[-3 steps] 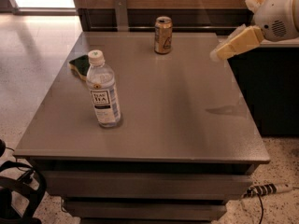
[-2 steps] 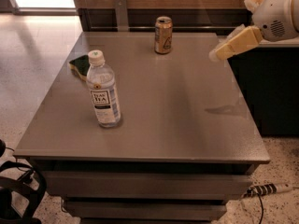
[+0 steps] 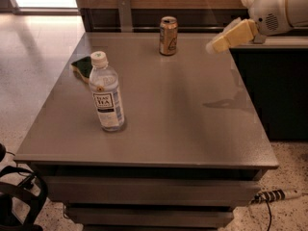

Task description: Knock orange can over

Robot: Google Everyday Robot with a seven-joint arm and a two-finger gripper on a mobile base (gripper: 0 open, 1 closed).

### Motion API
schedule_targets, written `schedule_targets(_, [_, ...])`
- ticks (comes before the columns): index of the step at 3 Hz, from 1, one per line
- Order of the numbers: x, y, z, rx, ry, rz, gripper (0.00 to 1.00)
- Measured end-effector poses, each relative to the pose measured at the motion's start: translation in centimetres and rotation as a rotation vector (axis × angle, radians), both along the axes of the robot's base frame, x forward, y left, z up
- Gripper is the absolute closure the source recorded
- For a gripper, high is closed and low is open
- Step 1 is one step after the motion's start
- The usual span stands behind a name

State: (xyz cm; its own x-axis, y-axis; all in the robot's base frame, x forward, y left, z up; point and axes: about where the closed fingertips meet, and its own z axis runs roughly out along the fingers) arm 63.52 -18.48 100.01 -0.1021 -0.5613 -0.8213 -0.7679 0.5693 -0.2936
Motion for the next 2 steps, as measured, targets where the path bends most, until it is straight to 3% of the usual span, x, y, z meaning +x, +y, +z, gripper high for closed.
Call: schedule_targets(2, [9.3,4.5,-0.4,0.119,-0.038,0.000,0.00])
